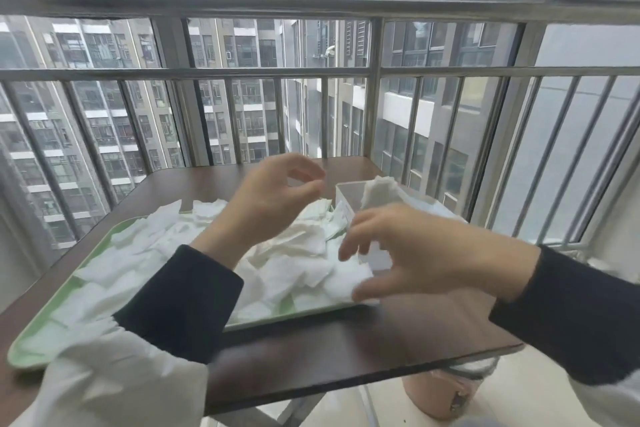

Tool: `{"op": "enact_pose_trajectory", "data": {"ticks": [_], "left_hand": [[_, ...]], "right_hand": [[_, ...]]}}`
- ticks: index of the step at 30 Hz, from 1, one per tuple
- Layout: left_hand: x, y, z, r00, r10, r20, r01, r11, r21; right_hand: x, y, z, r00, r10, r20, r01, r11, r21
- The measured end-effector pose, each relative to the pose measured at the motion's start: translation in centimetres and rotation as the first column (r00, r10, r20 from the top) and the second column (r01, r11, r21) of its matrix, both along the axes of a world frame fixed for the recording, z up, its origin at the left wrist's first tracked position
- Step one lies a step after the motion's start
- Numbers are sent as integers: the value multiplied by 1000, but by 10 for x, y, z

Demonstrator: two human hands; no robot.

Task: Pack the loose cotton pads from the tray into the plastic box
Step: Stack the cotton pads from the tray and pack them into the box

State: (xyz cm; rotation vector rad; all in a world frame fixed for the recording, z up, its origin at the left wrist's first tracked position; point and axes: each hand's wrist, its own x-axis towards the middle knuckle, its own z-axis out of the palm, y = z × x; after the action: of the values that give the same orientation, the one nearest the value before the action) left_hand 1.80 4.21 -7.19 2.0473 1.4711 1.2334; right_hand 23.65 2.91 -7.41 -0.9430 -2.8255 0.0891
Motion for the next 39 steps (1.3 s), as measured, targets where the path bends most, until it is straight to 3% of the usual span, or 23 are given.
{"op": "enact_pose_trajectory", "data": {"ticks": [3, 8, 12, 15, 21, 24, 27, 29, 32, 34, 37, 39], "left_hand": [[-15, -14, -4, 999, 20, 31, -20, 1000, -9], [-31, -31, -18, 995, 71, 76, -67, 997, -49], [-39, -39, -23, 992, 96, 87, -91, 994, -64], [-43, -41, -24, 995, 70, 71, -64, 995, -74], [-39, -50, -20, 964, -207, 165, 232, 961, -151], [-39, -47, -20, 982, -124, 143, 133, 989, -58], [-50, -40, -15, 990, 24, 136, -19, 999, -36], [-60, -36, -10, 985, 91, 147, -82, 994, -67], [-74, -29, -1, 968, 143, 205, -117, 984, -134], [-79, -24, 2, 957, 154, 247, -116, 980, -164], [-80, -17, 1, 926, 165, 341, -120, 982, -149], [-80, -12, -2, 905, 174, 387, -140, 983, -115]], "right_hand": [[-9, -8, -23, 991, -59, 119, 51, 997, 64], [-10, -14, -27, 994, -57, 92, 52, 997, 63], [-10, -19, -21, 998, -65, 23, 66, 997, -38], [-7, -19, -9, 991, -88, -100, 80, 993, -88], [-33, -9, 10, 873, -43, -486, -35, 988, -150], [-59, 0, 9, 797, -88, -597, -80, 965, -250], [-78, 12, 5, 719, -199, -666, -21, 951, -307], [-84, 19, 3, 760, -262, -594, 76, 945, -319], [-94, 22, -5, 937, -275, -216, 228, 948, -220], [-103, 19, -12, 959, -282, -37, 272, 947, -171], [-111, 16, -21, 962, -266, 65, 272, 956, -113], [-112, 19, -22, 970, -240, 48, 245, 956, -159]]}}
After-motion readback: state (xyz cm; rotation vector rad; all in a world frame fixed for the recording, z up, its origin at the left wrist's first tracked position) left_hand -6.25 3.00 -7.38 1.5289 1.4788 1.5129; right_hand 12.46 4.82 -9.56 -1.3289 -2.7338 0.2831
